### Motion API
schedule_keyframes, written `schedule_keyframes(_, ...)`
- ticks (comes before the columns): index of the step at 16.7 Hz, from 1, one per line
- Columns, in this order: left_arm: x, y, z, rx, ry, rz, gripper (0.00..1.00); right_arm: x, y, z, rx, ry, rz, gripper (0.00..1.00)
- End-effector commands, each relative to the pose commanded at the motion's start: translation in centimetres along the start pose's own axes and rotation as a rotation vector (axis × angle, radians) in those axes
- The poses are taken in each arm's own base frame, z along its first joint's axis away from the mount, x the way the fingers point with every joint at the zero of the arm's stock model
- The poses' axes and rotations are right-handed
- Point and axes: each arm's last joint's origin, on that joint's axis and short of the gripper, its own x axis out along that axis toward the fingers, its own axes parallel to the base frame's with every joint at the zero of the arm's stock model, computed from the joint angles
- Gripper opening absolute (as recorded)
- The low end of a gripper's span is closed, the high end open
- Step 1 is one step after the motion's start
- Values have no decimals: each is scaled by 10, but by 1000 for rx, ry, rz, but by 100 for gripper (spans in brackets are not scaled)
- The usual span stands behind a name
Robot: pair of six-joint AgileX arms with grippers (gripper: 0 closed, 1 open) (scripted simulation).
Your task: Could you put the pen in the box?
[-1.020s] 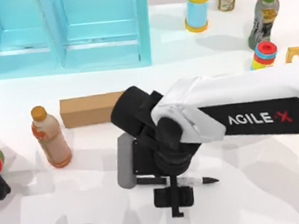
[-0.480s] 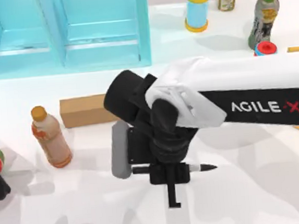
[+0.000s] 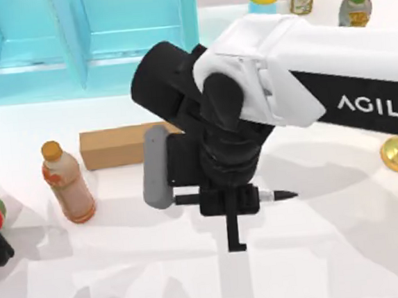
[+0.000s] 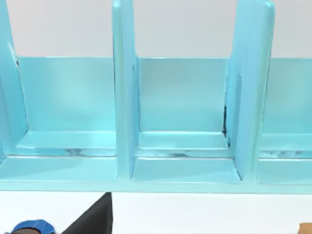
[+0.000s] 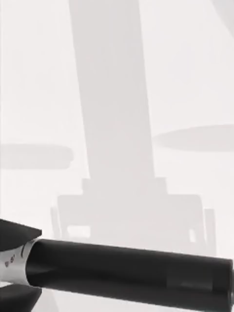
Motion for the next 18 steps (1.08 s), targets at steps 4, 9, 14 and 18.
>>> schedule_keyframes(4, 0, 0, 0, 0, 0, 0, 100, -1, -3, 0, 18, -5, -4, 0)
schedule_keyframes(9, 0, 0, 0, 0, 0, 0, 100, -43, -65, -32, 386, -121, -111, 0)
schedule_keyframes(14, 0, 0, 0, 0, 0, 0, 100, -102, -149, -128, 1057, -246, -255, 0)
schedule_keyframes(18, 0, 0, 0, 0, 0, 0, 100, -121, -191, -243, 1688, -239, -332, 0)
